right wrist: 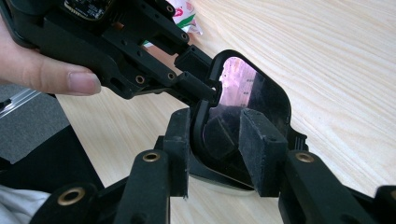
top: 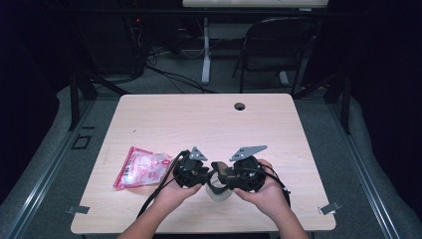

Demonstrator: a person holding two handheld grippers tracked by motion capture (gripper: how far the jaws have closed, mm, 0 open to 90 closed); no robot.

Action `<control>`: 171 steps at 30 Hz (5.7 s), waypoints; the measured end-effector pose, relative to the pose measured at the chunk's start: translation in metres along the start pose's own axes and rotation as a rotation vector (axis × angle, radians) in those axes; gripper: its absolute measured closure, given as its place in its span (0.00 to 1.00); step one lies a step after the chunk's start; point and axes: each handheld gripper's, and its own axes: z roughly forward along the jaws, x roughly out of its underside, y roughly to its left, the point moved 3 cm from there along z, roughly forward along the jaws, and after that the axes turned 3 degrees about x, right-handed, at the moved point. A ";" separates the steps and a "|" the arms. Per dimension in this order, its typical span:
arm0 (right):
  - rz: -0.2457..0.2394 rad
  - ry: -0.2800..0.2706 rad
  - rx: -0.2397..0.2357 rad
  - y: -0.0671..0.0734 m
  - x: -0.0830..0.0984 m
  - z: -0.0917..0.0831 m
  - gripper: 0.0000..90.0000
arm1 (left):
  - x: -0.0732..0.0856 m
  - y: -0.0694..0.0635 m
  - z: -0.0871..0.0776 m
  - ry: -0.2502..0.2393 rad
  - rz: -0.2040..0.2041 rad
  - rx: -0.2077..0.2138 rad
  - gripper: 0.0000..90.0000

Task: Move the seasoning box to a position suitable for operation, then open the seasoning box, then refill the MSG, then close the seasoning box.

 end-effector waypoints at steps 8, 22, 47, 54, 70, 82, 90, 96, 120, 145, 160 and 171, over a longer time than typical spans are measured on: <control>0.014 -0.020 -0.005 -0.005 -0.001 -0.007 0.77 | 0.000 -0.001 0.000 -0.008 0.006 -0.002 0.82; 0.105 -0.076 0.072 -0.036 0.004 -0.031 0.92 | 0.000 -0.001 0.000 -0.007 0.013 -0.008 0.84; 0.144 -0.115 0.095 -0.047 0.005 -0.041 0.77 | 0.004 0.003 -0.030 -0.071 0.017 -0.043 0.76; 0.136 -0.123 0.089 -0.043 0.002 -0.045 0.74 | 0.023 0.025 -0.063 -0.113 -0.026 -0.090 0.66; 0.101 -0.123 0.044 -0.029 -0.002 -0.043 0.72 | 0.072 0.069 -0.109 -0.179 -0.162 -0.120 0.61; 0.098 -0.111 0.034 -0.027 -0.001 -0.036 0.71 | 0.098 0.083 -0.111 -0.111 -0.151 -0.169 0.53; 0.097 -0.109 0.029 -0.026 -0.001 -0.031 0.70 | 0.107 0.090 -0.112 -0.096 -0.172 -0.171 0.47; 0.095 -0.112 0.025 -0.026 -0.002 -0.031 0.70 | 0.113 0.094 -0.110 -0.105 -0.207 -0.175 0.41; 0.094 -0.097 0.019 -0.024 0.000 -0.023 0.67 | 0.111 0.073 -0.070 -0.063 -0.091 -0.158 0.26; 0.095 -0.102 0.016 -0.023 -0.001 -0.020 0.65 | 0.134 0.102 -0.062 -0.044 -0.125 -0.299 0.40; 0.092 -0.093 0.011 -0.022 0.000 -0.017 0.65 | 0.137 0.111 -0.067 -0.103 -0.166 -0.258 0.65; 0.089 -0.081 0.010 -0.022 0.001 -0.014 0.65 | 0.137 0.115 -0.058 -0.105 -0.173 -0.300 0.64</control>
